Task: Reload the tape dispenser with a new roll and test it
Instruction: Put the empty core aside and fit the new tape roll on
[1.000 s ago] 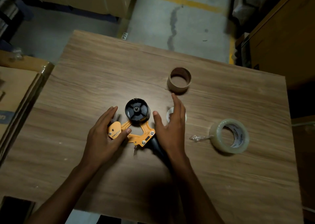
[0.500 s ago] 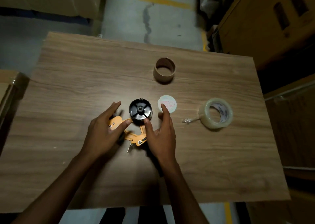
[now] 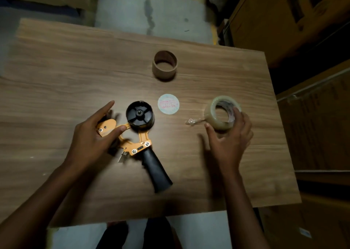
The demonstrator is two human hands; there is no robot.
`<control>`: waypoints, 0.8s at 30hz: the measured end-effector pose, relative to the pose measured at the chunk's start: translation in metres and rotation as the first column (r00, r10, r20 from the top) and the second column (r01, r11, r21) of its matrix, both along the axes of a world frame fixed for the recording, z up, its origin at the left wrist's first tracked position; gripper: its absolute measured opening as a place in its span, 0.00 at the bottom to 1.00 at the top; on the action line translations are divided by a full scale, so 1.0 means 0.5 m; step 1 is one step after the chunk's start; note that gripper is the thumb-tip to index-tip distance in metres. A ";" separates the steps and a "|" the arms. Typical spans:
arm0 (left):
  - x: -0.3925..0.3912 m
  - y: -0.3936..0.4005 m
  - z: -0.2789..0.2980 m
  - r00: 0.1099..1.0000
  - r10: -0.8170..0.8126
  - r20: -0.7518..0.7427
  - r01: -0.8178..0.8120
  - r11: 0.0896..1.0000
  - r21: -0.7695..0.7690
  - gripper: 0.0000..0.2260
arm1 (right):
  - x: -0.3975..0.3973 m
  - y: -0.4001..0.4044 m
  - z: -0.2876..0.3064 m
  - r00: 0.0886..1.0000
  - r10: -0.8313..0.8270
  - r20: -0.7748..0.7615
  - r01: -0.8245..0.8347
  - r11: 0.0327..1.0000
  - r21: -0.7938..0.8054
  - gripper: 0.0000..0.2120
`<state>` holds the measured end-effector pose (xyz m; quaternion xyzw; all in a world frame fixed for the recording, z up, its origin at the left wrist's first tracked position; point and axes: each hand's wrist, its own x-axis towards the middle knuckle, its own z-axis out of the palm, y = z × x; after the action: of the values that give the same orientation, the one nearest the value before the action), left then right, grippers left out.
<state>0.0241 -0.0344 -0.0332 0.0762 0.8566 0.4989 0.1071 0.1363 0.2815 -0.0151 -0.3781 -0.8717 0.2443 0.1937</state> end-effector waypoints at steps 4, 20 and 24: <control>0.004 0.007 -0.001 1.000 0.026 0.007 -0.026 0.999 -0.024 0.36 | -0.006 0.103 -0.005 0.974 0.177 0.139 -0.171 0.984 -0.056 0.53; 0.024 0.074 0.001 0.996 0.077 -0.035 -0.080 0.994 -0.078 0.34 | -0.048 0.175 -0.040 0.894 0.443 0.065 -0.430 0.890 -0.152 0.55; 0.026 0.091 -0.009 0.996 0.077 -0.052 -0.080 0.995 -0.059 0.35 | -0.043 0.166 -0.038 0.888 0.454 0.065 -0.442 0.885 -0.145 0.54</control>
<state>0.0373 0.0113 -0.0378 0.0516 0.8762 0.4743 0.0682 0.1147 0.3645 -0.0340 -0.1892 -0.9266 0.3183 0.0653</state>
